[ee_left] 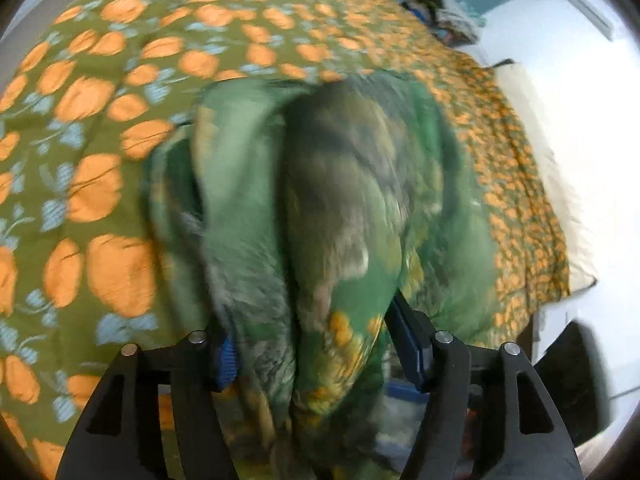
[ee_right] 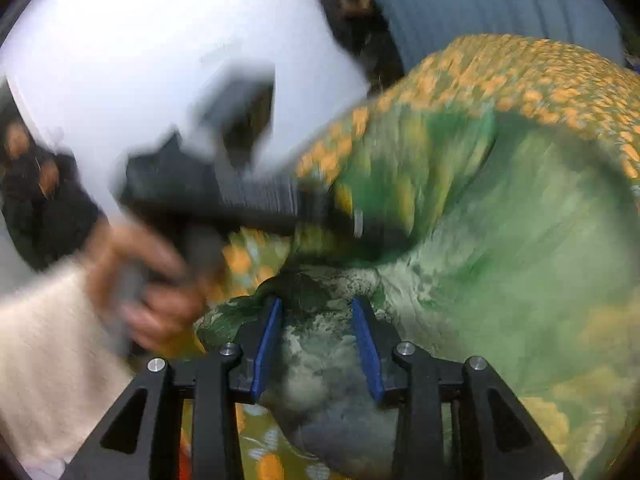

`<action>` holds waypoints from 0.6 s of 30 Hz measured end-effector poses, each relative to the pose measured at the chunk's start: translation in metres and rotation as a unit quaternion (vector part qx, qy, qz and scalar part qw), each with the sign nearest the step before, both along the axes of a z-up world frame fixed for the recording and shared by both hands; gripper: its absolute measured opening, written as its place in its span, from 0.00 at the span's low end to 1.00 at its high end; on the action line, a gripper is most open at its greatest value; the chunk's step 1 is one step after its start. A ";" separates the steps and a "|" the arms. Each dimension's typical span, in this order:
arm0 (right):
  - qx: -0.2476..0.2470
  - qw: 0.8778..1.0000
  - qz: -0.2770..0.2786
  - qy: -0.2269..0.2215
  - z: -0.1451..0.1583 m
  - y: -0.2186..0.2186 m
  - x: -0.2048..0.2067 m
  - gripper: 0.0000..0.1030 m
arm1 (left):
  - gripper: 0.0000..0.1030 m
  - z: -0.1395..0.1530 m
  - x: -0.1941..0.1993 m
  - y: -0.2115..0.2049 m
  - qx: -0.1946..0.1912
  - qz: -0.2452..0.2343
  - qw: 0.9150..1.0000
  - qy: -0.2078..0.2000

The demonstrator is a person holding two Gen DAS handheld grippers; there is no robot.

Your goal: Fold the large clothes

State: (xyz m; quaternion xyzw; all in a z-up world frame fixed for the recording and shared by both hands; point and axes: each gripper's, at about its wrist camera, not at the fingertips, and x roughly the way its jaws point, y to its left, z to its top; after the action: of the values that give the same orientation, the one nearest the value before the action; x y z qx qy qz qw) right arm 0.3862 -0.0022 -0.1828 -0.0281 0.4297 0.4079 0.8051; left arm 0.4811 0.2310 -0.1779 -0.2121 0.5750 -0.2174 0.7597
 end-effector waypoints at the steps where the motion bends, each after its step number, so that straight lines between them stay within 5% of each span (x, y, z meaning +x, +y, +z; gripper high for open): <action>1: -0.011 1.000 0.004 -0.007 -0.006 0.005 -0.004 0.36 | 0.64 -0.002 -0.003 0.006 0.003 0.000 1.000 -0.002; 5: -0.034 0.999 -0.009 -0.021 -0.013 0.018 -0.007 0.36 | 0.64 0.000 -0.005 0.016 0.014 0.027 0.999 -0.016; 8: -0.056 0.997 -0.009 -0.045 -0.012 0.028 -0.011 0.36 | 0.44 -0.008 0.004 0.015 0.027 0.061 0.998 -0.001; 12: -0.041 0.997 -0.024 -0.061 0.009 0.015 -0.007 0.36 | 0.41 -0.008 0.007 -0.002 0.071 0.057 0.996 -0.022; 15: 0.031 0.996 -0.054 -0.056 0.050 -0.039 -0.023 0.37 | 0.41 -0.010 0.010 0.002 0.069 0.063 0.996 -0.015; 18: 0.037 0.990 -0.101 -0.087 0.078 -0.096 -0.038 0.37 | 0.41 -0.014 0.012 0.006 0.062 0.061 0.996 -0.011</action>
State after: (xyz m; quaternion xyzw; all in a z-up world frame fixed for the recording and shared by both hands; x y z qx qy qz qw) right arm 0.3485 -0.0978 -0.1051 0.0099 0.3429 0.3362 0.8771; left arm 0.4929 0.2373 -0.1922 -0.1972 0.5649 -0.1371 0.7894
